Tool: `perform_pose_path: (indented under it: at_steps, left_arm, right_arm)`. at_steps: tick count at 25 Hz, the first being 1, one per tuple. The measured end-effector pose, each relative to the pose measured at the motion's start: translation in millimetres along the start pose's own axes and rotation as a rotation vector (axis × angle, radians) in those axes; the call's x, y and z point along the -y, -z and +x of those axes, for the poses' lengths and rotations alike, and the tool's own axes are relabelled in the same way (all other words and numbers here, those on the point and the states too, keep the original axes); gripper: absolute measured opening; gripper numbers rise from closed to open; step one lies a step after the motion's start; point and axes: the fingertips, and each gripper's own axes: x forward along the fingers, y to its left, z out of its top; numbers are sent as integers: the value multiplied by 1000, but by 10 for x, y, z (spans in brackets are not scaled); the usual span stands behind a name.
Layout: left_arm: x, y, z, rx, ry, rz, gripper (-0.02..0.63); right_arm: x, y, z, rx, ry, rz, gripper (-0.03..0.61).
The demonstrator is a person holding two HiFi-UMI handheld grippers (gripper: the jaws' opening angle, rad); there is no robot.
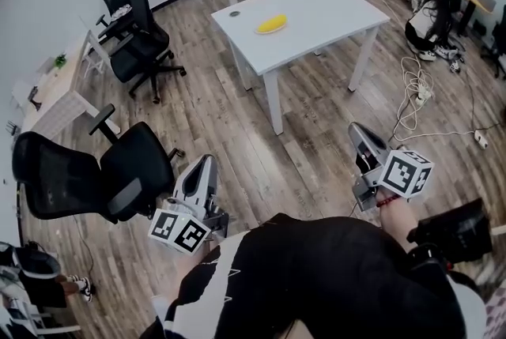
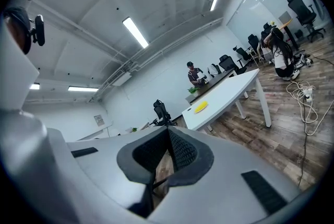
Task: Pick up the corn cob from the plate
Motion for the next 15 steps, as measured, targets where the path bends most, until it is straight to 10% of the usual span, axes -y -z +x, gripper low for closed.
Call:
perform_pose_path:
  at_steps: [15]
  left_arm:
    - [-848,-339,-376,8,39,8,14]
  right_arm:
    - [-445,517,766,-25,47,103,15]
